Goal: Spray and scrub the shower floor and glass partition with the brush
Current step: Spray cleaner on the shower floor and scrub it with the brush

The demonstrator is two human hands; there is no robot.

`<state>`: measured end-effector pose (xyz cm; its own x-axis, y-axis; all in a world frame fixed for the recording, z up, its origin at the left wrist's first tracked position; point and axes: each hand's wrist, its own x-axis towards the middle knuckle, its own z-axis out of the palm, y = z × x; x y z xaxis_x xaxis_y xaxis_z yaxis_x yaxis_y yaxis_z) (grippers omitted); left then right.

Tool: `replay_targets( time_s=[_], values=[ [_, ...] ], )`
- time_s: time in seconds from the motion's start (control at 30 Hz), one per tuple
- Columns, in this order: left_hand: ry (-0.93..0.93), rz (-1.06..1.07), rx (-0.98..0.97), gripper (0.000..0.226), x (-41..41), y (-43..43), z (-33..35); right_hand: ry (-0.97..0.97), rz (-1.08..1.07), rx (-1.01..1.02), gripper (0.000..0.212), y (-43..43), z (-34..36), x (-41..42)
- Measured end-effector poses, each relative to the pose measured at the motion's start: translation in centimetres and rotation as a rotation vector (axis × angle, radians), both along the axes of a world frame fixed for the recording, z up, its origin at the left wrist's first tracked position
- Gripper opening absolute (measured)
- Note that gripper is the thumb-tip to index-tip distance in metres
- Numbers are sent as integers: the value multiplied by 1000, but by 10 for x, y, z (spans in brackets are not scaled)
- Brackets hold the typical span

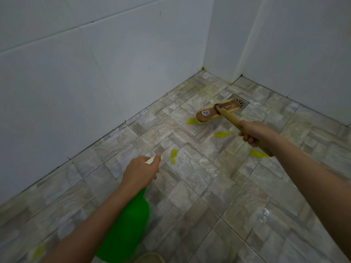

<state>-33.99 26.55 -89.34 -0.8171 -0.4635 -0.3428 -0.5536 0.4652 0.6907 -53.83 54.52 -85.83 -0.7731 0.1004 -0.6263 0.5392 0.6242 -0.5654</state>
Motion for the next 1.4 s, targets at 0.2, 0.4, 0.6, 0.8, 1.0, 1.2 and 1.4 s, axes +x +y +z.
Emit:
replay_targets(
  time_s=[0.2,0.4,0.6,0.8,1.0,1.2,1.4],
  values=[
    [70,4,-33,61,-9,6,0,32,-14,-10,39,5,6,1],
    [86,-143,39,54,-42,37,7,50,-59,1,39,20,14,4],
    [100,-239,16,60,-76,75,7,57,-111,24,39,46,20,11],
    [63,-269,-71,68,-97,98,-2,76,-195,15,45,70,18,19],
    [15,-318,-55,73,-109,110,-1,96,-232,23,45,88,18,29],
    [68,-252,-83,73,-122,116,-2,76,-287,26,39,100,13,31],
    [119,-268,1,63,-128,117,1,78,-290,29,40,100,10,32]
  ],
)
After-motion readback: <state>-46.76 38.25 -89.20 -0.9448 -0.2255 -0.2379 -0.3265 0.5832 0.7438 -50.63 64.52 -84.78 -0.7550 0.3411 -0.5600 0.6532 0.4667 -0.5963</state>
